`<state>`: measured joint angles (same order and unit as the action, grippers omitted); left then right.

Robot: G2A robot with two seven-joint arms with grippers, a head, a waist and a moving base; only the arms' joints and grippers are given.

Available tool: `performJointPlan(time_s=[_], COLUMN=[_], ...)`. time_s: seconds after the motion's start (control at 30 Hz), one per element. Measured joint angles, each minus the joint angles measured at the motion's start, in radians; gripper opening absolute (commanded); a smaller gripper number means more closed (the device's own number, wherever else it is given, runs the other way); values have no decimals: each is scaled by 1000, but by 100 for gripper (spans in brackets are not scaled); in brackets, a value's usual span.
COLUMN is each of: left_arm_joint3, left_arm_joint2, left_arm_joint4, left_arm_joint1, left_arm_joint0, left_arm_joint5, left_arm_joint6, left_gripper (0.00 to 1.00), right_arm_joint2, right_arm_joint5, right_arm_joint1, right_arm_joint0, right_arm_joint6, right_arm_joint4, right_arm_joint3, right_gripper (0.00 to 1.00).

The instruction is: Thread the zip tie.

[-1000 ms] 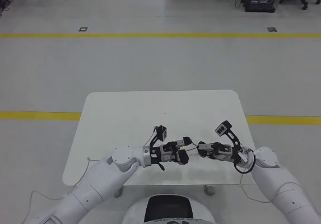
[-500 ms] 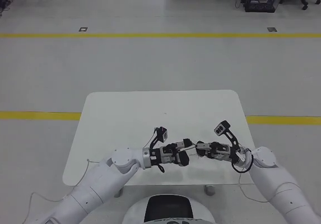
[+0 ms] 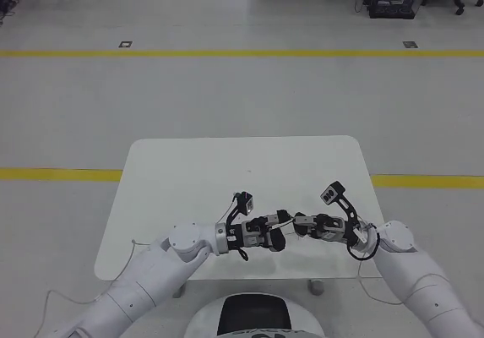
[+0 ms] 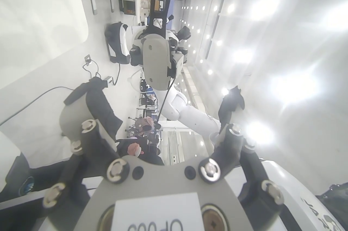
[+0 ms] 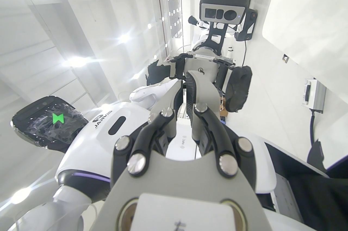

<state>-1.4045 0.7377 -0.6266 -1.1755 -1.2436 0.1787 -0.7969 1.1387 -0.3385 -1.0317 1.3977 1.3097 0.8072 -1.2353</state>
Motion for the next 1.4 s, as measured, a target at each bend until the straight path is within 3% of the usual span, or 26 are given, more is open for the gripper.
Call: performJointPlan(time_s=[0.17,0.2,0.73,1.03,1.4], left_arm_joint3=[4,5,11,15,16], left_arm_joint2=[3,3,5,8,10], left_arm_joint4=[-4,-4,-6,-5,4], left_arm_joint1=[1,1,2,3,5], left_arm_joint0=[-1,-1,-1,-1,-5], left_arm_joint5=[0,0,6,12,17], left_arm_joint6=[0,0,-8,-9,-3], left_gripper=[62,50,33,14,10], right_arm_joint2=[4,4,6,10,2], right_arm_joint5=[1,2,24,50,70], right_arm_joint1=[-1,-1,-4,-2,-5], right_arm_joint0=[4,5,8,10,4], right_arm_joint6=[-1,-3,-30,-51,-52], right_arm_joint4=[-6,-8,-54,-98,-109], right_arm_joint3=[-1,-1,-8,-16,-15], right_gripper=[0,0,0,0,0])
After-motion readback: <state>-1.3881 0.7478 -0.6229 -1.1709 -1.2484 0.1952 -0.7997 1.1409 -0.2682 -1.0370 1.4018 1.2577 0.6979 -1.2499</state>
